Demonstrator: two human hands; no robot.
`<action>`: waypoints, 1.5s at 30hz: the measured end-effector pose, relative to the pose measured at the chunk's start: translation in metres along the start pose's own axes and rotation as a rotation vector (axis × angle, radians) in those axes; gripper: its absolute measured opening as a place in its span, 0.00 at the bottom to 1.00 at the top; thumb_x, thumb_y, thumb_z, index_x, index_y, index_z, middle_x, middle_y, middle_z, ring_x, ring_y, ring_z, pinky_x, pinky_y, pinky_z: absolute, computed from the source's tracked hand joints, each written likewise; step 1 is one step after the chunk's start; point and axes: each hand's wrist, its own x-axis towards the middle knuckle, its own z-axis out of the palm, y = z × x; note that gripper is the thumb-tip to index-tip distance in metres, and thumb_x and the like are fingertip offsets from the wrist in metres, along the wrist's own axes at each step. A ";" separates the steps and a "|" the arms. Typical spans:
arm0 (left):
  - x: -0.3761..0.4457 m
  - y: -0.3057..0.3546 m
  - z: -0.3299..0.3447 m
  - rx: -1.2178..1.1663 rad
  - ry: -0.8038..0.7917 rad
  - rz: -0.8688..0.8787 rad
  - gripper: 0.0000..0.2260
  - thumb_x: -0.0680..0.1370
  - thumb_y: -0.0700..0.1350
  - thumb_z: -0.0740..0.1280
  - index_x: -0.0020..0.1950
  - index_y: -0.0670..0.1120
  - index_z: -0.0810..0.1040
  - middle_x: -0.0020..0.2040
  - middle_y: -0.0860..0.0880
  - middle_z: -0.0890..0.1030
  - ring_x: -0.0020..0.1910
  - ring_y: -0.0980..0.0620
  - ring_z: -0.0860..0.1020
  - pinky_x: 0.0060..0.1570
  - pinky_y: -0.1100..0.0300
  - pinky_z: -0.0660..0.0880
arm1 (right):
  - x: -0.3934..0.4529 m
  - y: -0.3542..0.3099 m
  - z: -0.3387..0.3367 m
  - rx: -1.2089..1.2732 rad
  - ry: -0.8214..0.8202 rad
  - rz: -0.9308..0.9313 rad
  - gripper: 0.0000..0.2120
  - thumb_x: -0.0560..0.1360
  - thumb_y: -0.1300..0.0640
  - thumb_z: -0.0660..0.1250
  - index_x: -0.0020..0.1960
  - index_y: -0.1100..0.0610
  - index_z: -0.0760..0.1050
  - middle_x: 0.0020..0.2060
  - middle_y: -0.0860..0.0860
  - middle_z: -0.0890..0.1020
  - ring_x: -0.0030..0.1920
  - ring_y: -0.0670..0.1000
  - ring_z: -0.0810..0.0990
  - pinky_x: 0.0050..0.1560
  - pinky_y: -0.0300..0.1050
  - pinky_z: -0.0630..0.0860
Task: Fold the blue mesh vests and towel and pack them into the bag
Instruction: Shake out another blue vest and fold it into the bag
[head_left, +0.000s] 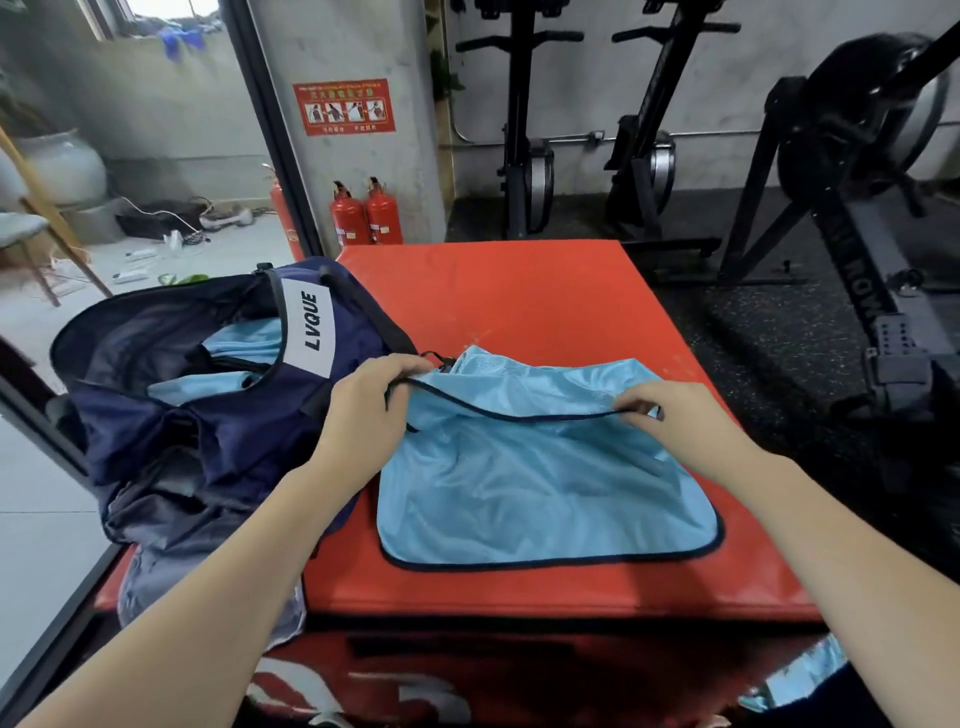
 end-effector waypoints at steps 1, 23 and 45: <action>-0.008 -0.001 -0.004 -0.003 -0.022 0.009 0.17 0.77 0.32 0.62 0.53 0.54 0.80 0.50 0.61 0.82 0.53 0.61 0.78 0.56 0.68 0.72 | -0.010 -0.003 -0.003 0.013 0.019 -0.006 0.07 0.74 0.63 0.73 0.48 0.52 0.84 0.38 0.37 0.81 0.42 0.32 0.77 0.44 0.25 0.68; -0.120 -0.039 -0.007 0.361 -0.455 0.292 0.22 0.75 0.68 0.63 0.54 0.55 0.85 0.49 0.61 0.81 0.50 0.61 0.77 0.56 0.58 0.75 | -0.116 0.016 0.006 -0.440 -0.224 -0.308 0.07 0.75 0.49 0.63 0.42 0.48 0.78 0.40 0.41 0.78 0.41 0.44 0.77 0.44 0.40 0.76; -0.059 0.034 -0.049 0.206 -0.244 0.028 0.07 0.73 0.40 0.74 0.47 0.51 0.87 0.44 0.57 0.83 0.48 0.56 0.77 0.50 0.70 0.69 | -0.106 -0.001 -0.061 -0.138 0.314 -0.016 0.11 0.68 0.67 0.76 0.46 0.54 0.86 0.41 0.48 0.84 0.44 0.51 0.83 0.49 0.39 0.73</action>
